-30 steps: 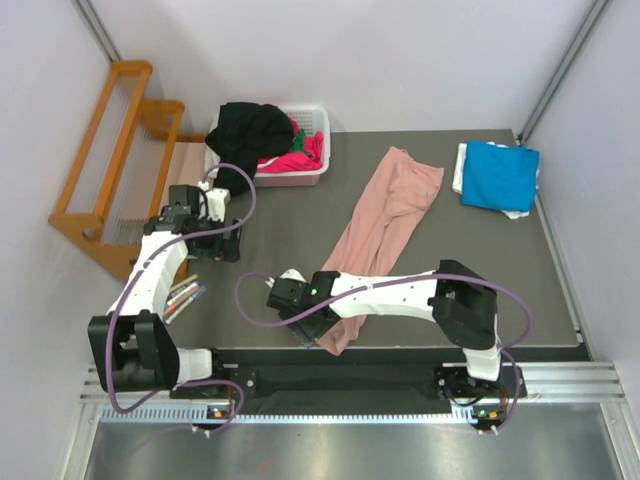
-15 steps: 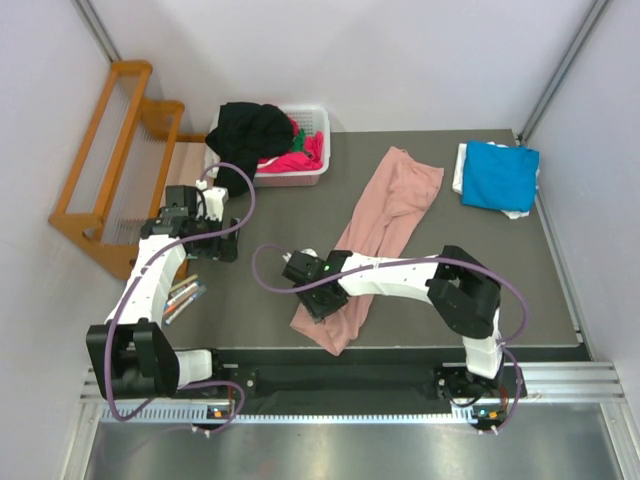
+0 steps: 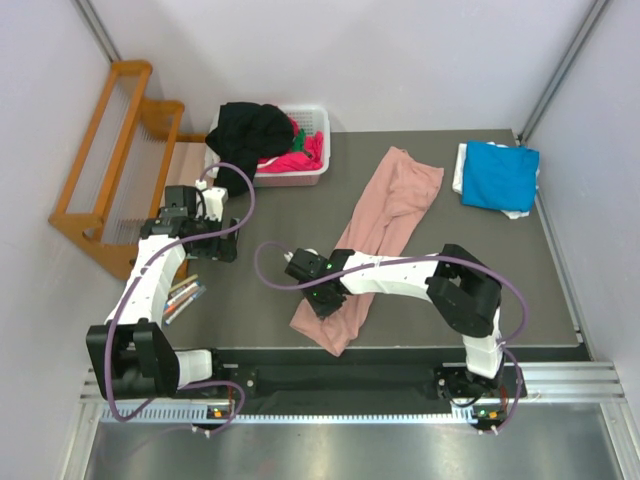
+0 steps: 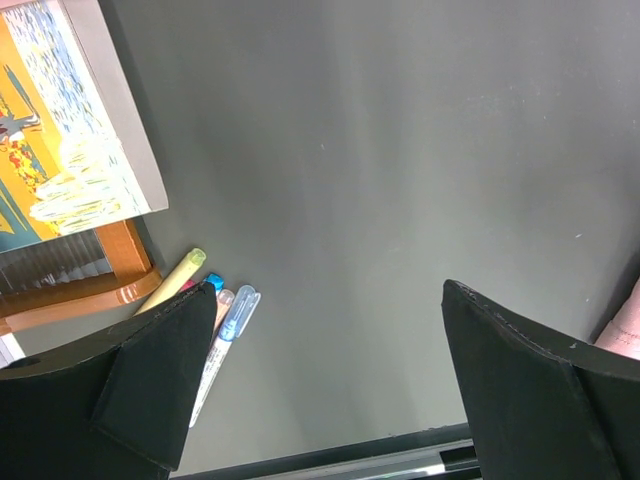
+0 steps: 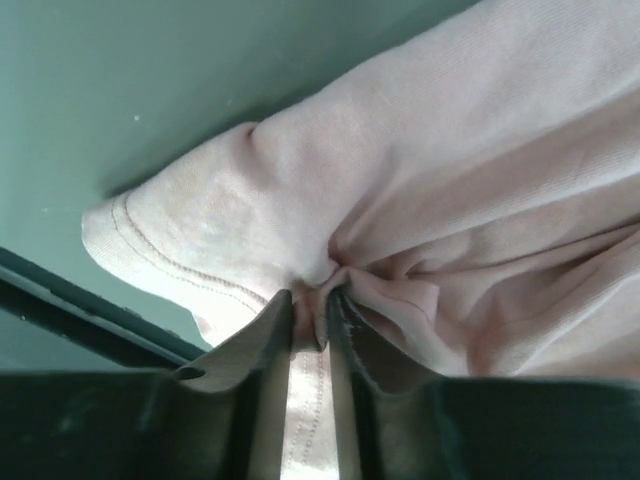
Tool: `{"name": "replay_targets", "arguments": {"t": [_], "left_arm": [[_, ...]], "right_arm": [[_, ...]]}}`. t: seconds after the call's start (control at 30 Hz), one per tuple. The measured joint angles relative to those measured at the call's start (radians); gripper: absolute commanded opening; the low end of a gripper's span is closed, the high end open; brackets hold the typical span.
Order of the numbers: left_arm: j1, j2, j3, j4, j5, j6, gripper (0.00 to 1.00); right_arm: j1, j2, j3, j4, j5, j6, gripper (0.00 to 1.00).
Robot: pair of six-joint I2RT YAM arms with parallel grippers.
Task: Fold and stack the t-shirts
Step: Fold the tshirt
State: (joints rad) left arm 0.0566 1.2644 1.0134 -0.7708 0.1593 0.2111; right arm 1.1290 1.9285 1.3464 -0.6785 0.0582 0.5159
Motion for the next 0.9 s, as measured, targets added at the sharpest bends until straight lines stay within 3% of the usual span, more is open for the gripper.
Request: {"name": "replay_targets", "arguments": {"t": [0.07,0.2,0.6,0.7,0.8,0.9], "left_arm": [[0.001,0.0,0.0,0.0,0.0,0.0,0.99],[0.001,0.0,0.0,0.0,-0.002,0.0,0.99],[0.001,0.001,0.0,0.0,-0.002,0.0,0.99],[0.001,0.001,0.003,-0.001,-0.002,0.001,0.99],[0.001,0.001,0.007,-0.001,-0.002,0.001,0.99],[0.001,0.001,0.008,-0.001,-0.002,0.002,0.99]], "right_arm": [[0.002,0.0,0.003,-0.005,0.0,-0.002,0.03],[0.019,0.0,0.031,-0.026,0.0,-0.002,0.0],[0.067,0.0,0.083,-0.049,-0.004,-0.026,0.13],[0.067,0.0,0.082,-0.048,-0.008,-0.026,0.23],[0.067,0.0,0.083,-0.047,-0.012,-0.027,0.41],[0.067,0.0,0.083,-0.047,-0.016,-0.031,0.72]]}}
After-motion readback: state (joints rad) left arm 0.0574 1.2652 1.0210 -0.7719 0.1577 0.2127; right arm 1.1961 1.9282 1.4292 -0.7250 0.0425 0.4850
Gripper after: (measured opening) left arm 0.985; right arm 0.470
